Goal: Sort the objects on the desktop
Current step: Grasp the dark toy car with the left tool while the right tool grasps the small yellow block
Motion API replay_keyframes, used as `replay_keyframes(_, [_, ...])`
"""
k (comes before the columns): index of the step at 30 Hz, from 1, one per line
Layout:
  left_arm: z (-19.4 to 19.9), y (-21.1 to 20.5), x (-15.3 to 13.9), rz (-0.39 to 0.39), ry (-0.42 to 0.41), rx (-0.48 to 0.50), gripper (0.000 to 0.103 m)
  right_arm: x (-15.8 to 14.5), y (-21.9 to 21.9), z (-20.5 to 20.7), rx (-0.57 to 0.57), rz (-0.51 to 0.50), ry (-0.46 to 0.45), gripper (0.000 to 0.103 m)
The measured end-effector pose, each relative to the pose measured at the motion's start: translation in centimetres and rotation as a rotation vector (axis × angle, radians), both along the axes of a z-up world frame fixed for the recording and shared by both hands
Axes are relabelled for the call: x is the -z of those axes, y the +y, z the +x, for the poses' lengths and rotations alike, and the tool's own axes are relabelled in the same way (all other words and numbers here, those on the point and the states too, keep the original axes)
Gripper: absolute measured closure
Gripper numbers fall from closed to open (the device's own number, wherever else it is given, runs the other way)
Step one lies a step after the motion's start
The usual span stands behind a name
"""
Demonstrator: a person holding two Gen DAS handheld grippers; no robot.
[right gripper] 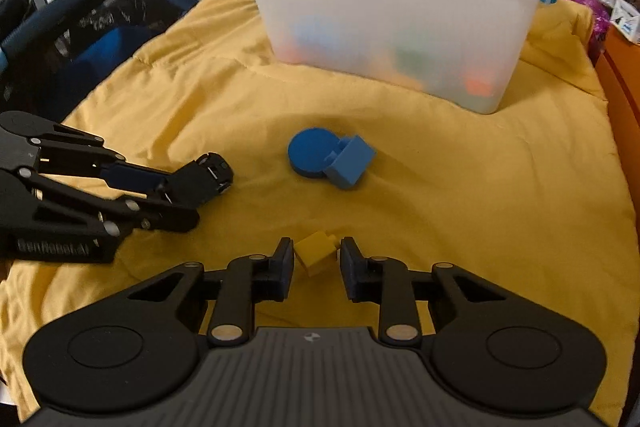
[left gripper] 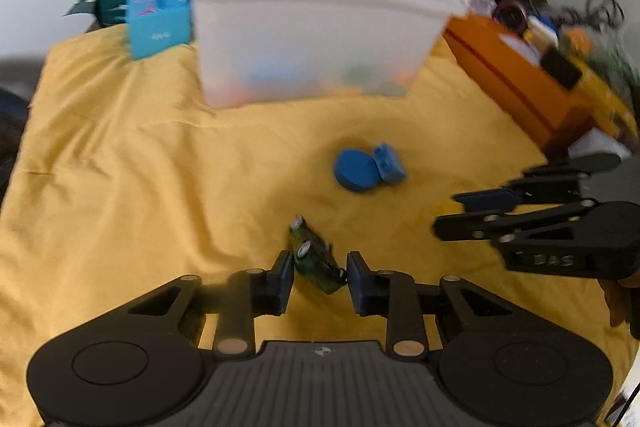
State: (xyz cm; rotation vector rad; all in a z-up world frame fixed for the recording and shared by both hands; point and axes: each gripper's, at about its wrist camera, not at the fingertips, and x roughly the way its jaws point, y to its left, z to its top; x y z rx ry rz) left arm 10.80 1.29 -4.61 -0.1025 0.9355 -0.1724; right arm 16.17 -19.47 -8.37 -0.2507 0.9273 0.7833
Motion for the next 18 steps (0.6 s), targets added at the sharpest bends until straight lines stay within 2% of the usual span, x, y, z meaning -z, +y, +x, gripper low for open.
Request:
replay_keyframes(2, [0.0, 0.7, -1.4, -0.022, -0.025, -0.034, 0.077, -1.4, -0.6, 0.3, 0.025, 0.038, -0.001, 0.075])
replay_keyframes(5, [0.4, 1.7, -3.1, -0.031, -0.064, -0.041, 0.077, -4.1, -1.4, 1.2, 0.056, 0.093, -0.024, 0.075])
replay_keyframes(8, [1.2, 1.9, -2.2, 0.008, -0.009, -0.031, 0.075, -5.9, -1.7, 2.1, 0.061, 0.107, -0.059, 0.075])
replay_keyframes(9, [1.3, 1.9, -1.3, 0.006, 0.025, -0.027, 0.067, -6.2, -1.8, 2.3, 0.065, 0.109, -0.064, 0.075])
replay_keyframes(11, [1.1, 1.8, 0.4, 0.021, 0.09, -0.007, 0.059, -6.1, -1.9, 2.3, 0.066, 0.106, -0.064, 0.075])
replay_keyframes(12, [0.9, 1.6, 1.1, 0.053, 0.098, -0.006, 0.059, -5.8, -2.0, 2.2, 0.066, 0.102, -0.057, 0.075])
replay_keyframes(14, [0.6, 1.4, 1.6, 0.091, 0.067, -0.007, 0.057, -5.2, -2.1, 1.8, 0.067, 0.097, -0.039, 0.075])
replay_keyframes(16, [1.0, 1.6, 1.7, 0.072, 0.051, -0.029, 0.054, -4.5, -2.3, 1.4, 0.066, 0.091, -0.019, 0.074])
replay_keyframes(18, [2.0, 1.8, 1.8, 0.025, 0.069, -0.068, 0.052, -3.7, -2.4, 0.9, 0.07, 0.086, 0.001, 0.075])
